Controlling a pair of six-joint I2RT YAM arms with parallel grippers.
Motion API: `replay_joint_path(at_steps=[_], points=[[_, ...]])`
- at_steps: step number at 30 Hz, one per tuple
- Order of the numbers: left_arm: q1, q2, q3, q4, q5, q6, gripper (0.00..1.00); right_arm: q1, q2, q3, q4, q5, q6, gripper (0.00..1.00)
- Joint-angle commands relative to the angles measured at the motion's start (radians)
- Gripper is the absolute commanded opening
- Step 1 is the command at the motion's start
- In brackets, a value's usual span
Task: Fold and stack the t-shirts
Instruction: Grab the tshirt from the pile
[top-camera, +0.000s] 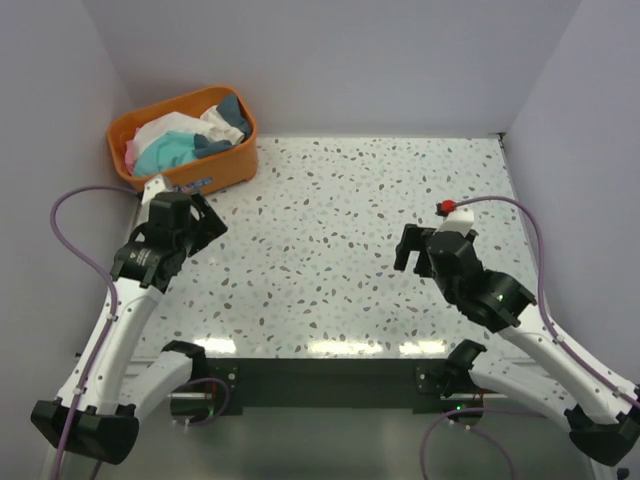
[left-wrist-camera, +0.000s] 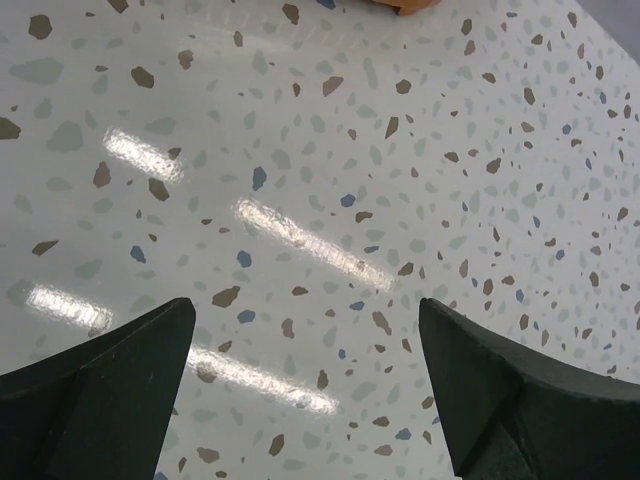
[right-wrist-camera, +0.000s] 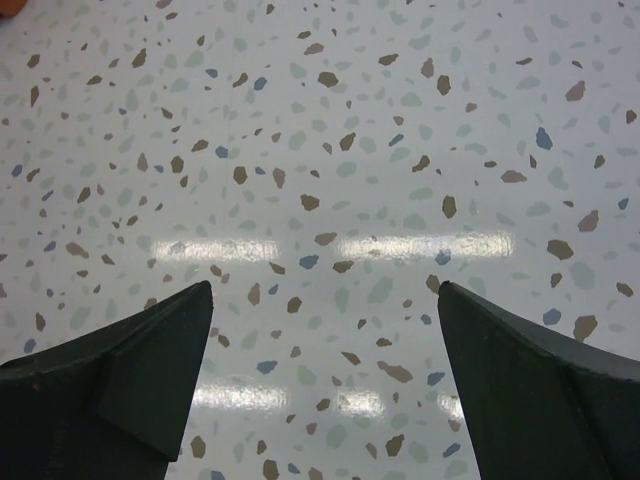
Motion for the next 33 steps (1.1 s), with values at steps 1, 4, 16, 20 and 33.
replay_joint_path(at_steps=[1,4,16,20,33], points=[[-0.001,0.005,0.035,0.002,-0.035,0.016,1.00,-0.002,-0.012,0.004,0.036,-0.014,-0.013,0.99],[0.000,0.051,0.103,0.018,-0.073,0.014,1.00,0.000,0.003,0.015,0.048,-0.014,-0.028,0.99],[0.245,0.557,0.580,0.110,-0.032,0.160,1.00,-0.002,0.082,0.044,0.115,-0.043,-0.062,0.99],[0.272,0.758,0.755,0.110,-0.060,0.221,1.00,0.000,0.108,0.041,0.152,-0.060,-0.080,0.99],[0.356,1.057,0.940,0.096,-0.049,0.243,0.91,-0.002,0.140,0.037,0.108,-0.026,-0.103,0.99]])
